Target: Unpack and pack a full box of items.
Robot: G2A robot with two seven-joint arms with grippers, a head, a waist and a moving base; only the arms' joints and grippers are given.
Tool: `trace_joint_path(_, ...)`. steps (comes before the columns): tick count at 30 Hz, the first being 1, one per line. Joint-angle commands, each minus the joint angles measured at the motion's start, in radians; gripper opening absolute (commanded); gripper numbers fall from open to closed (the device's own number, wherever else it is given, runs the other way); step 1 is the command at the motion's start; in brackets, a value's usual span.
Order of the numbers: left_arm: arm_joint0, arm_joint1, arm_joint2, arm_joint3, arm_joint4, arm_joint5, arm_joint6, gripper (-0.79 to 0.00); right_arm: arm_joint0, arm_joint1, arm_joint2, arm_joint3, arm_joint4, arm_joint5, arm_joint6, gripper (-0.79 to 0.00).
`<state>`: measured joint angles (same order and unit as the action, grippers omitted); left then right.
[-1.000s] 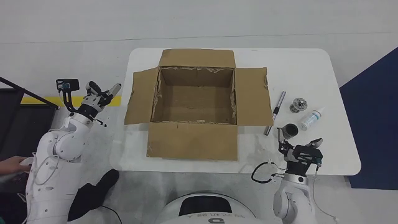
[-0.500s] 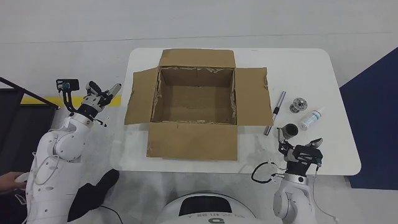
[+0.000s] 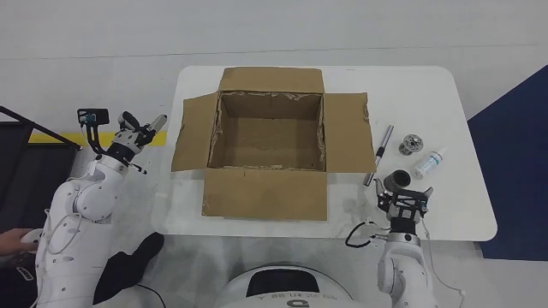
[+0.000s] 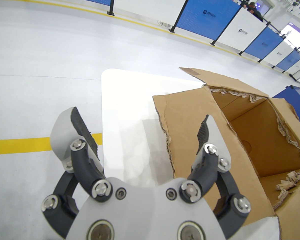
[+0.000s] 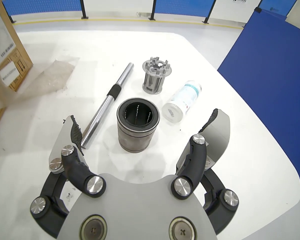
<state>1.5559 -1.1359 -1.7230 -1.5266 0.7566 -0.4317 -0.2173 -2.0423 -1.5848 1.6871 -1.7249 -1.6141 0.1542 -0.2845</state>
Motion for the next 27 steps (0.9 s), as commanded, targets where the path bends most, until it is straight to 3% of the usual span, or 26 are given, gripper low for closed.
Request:
trace_joint_path(1, 0.000, 0.000, 0.000, 0.000, 0.000, 0.000, 0.000, 0.000, 0.006, 0.001, -0.007, 0.007, -0.011, 0.006, 0.019, -0.105)
trace_joint_path(2, 0.000, 0.000, 0.000, 0.000, 0.000, 0.000, 0.000, 0.000, 0.009, 0.001, -0.011, 0.011, -0.017, 0.010, 0.027, -0.132)
trace_joint_path(5, 0.000, 0.000, 0.000, 0.000, 0.000, 0.000, 0.000, 0.000, 0.014, 0.003, -0.020, 0.017, -0.020, 0.007, 0.041, -0.317)
trace_joint_path(8, 0.000, 0.000, 0.000, 0.000, 0.000, 0.000, 0.000, 0.000, 0.016, 0.006, -0.015, 0.017, -0.004, -0.016, 0.045, -0.326)
trace_joint_path(11, 0.000, 0.000, 0.000, 0.000, 0.000, 0.000, 0.000, 0.000, 0.025, 0.009, -0.007, 0.016, 0.022, -0.041, 0.057, -0.391)
trace_joint_path(27, 0.000, 0.000, 0.000, 0.000, 0.000, 0.000, 0.000, 0.000, 0.103, 0.021, -0.013, 0.038, 0.026, -0.034, 0.142, -0.403)
